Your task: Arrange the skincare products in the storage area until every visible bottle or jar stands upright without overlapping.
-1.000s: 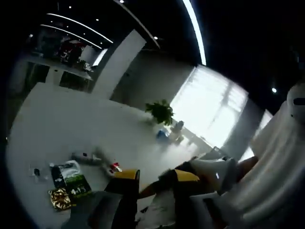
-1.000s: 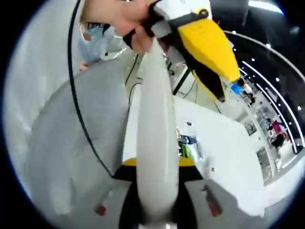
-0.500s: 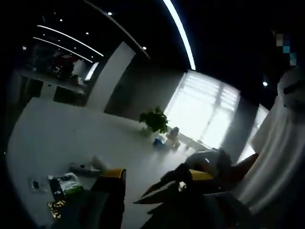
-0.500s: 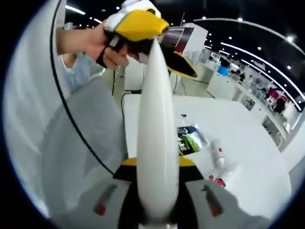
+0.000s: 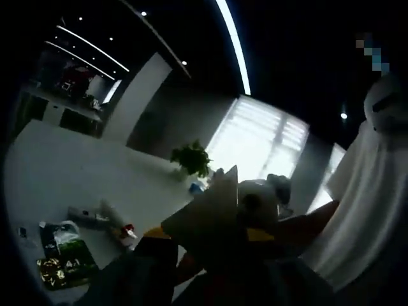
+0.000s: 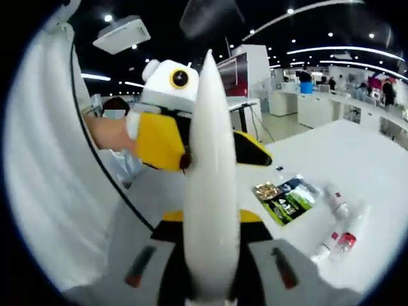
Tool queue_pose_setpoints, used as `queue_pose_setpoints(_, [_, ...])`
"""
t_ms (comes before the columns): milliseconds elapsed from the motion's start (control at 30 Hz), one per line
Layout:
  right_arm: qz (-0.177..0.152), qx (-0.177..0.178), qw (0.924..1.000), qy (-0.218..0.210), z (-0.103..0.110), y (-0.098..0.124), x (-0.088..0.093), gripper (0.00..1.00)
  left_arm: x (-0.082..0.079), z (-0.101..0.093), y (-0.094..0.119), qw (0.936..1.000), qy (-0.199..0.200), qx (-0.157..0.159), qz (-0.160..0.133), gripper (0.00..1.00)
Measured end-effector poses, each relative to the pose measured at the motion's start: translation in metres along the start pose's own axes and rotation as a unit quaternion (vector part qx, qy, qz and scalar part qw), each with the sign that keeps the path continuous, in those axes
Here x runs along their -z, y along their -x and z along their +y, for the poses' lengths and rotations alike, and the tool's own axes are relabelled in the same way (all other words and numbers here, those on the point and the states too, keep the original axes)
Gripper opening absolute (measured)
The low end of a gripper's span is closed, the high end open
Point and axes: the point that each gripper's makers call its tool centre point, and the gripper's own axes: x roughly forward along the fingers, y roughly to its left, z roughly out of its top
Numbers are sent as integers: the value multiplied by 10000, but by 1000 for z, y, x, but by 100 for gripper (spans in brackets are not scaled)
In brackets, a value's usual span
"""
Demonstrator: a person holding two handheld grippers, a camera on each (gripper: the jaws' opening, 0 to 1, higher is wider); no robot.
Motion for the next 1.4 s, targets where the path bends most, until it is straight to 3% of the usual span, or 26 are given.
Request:
queue_pose_setpoints(67, [-230,-275,9991,-228,7,-3,-9,19,-4,-8,0,9996,96,166,-207,30])
queue_pose_setpoints(233, [-617,-844,9930,-559,21,-11,-27,19,-6,-13,-1,9984,178,160,-518,27])
queue_pose_setpoints(333, [-618,-1207,9893,-539,31,-17,-31,20,-7,-17,-1,9970,238,167,-719,25])
queue_pose_setpoints(600, [-325,-1471,9879,-381,33,-31,-28,22,-8,-8,13,9962,306,-73,-812,21])
queue_pose_setpoints(733, [-253,-1263,9916,-112,23,-34,-28,30,-10,0,15,9971,224,-232,-692,16])
queue_pose_setpoints(800, [-224,-1290,9910,-283,22,-34,-29,30,-13,3,13,9968,300,-191,-720,15])
queue_pose_setpoints(1133, [-169,-855,9958,-290,5,-31,-24,33,-9,13,5,9972,304,-307,-603,15])
queue_pose_setpoints(1400, [111,-379,9991,-175,-11,-24,-12,34,-2,29,8,9970,237,-606,-413,15])
